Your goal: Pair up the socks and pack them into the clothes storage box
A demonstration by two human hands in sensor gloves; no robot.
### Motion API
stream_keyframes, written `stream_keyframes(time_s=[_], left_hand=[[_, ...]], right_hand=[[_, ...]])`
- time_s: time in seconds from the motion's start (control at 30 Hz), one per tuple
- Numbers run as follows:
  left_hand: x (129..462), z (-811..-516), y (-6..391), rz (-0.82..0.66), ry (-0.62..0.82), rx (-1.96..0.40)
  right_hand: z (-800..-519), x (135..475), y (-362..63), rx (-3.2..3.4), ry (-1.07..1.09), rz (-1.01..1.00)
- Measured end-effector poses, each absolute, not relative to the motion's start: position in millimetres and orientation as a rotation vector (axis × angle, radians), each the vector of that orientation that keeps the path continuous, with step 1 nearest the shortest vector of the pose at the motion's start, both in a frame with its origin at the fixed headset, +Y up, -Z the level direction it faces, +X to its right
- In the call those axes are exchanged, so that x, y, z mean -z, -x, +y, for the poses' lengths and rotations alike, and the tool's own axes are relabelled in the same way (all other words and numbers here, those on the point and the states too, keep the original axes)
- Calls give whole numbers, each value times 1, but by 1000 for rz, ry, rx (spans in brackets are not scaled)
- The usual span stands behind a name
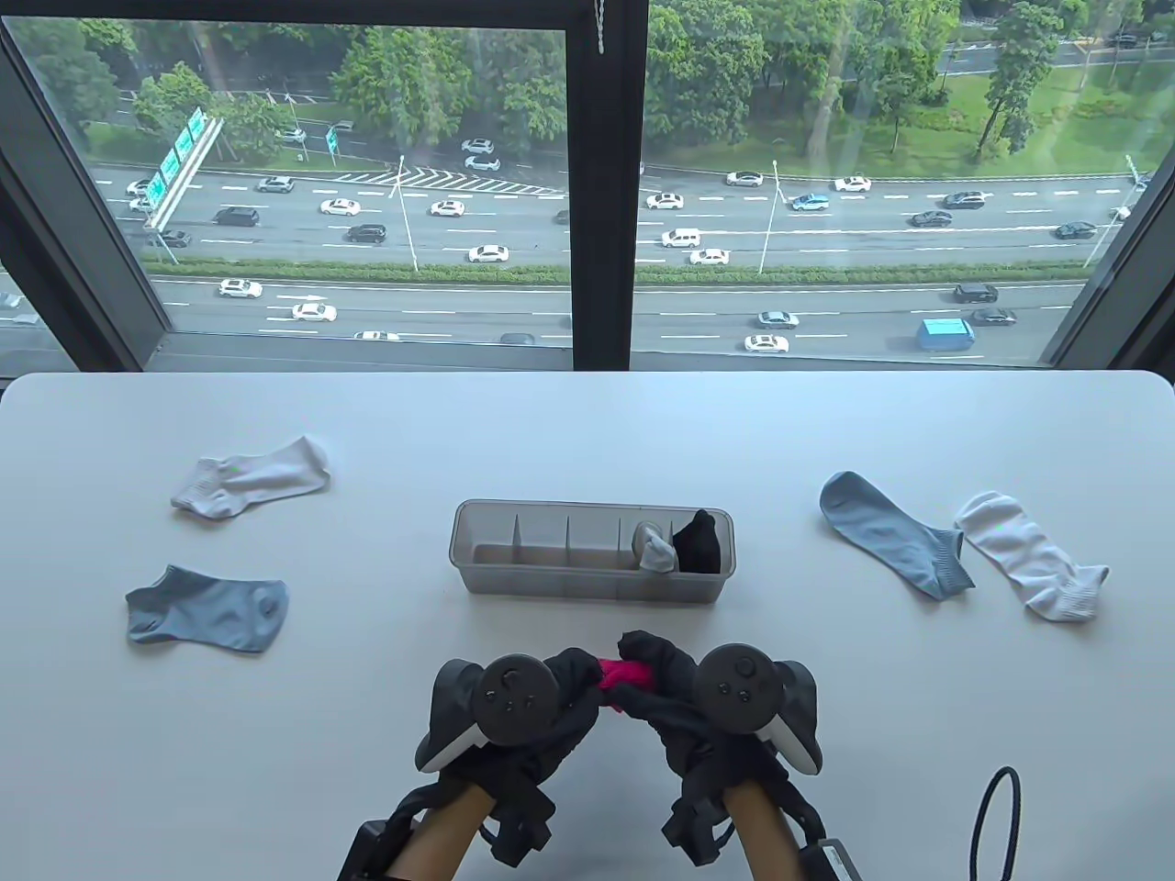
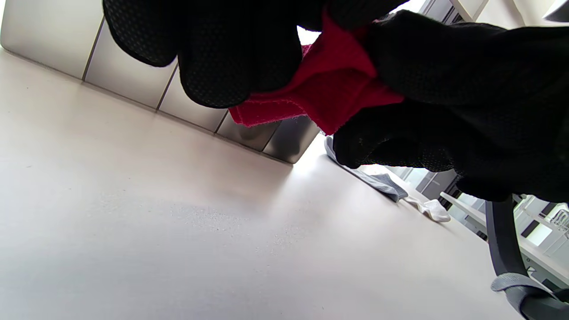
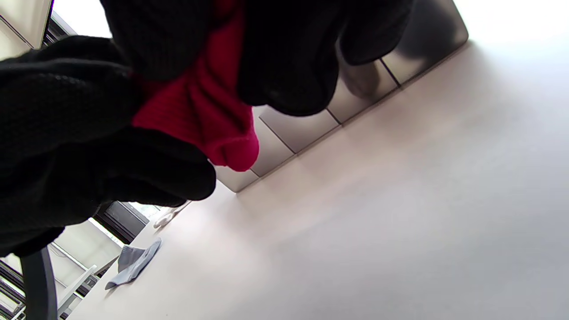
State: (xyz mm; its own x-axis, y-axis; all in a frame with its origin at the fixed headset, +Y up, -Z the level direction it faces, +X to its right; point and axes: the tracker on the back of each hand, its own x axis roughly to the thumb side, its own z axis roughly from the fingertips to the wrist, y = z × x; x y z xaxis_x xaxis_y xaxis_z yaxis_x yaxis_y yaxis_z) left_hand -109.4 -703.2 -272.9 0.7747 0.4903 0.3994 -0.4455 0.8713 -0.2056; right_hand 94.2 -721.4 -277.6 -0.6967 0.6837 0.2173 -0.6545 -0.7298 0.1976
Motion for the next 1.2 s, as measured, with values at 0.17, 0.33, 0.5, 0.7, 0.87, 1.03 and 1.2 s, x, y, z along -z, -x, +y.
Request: stream_keyframes(time_s=[0.17, 0.33, 0.5, 0.7, 0.87, 1.03, 1.2], left_hand=[[271, -705, 105, -504, 102, -535], [270, -699, 113, -477, -6, -575], [277, -701, 125, -420, 31, -624], [286, -711, 136, -395, 119, -905], [278, -695, 125, -464, -3, -586], [272, -694, 119, -479, -19, -583], [259, -673, 124, -359, -343, -529]], right_hand=[[-723, 279, -101, -2321, -291, 113], [-721, 281, -109, -2262, -303, 105], [-716, 279, -108, -2118, -442, 191], [-713, 274, -97, -2187, -466, 181], [-702, 263, -76, -2707, -619, -20], [-705, 265, -75, -2599, -626, 96], [-707, 271, -91, -2458, -404, 62]])
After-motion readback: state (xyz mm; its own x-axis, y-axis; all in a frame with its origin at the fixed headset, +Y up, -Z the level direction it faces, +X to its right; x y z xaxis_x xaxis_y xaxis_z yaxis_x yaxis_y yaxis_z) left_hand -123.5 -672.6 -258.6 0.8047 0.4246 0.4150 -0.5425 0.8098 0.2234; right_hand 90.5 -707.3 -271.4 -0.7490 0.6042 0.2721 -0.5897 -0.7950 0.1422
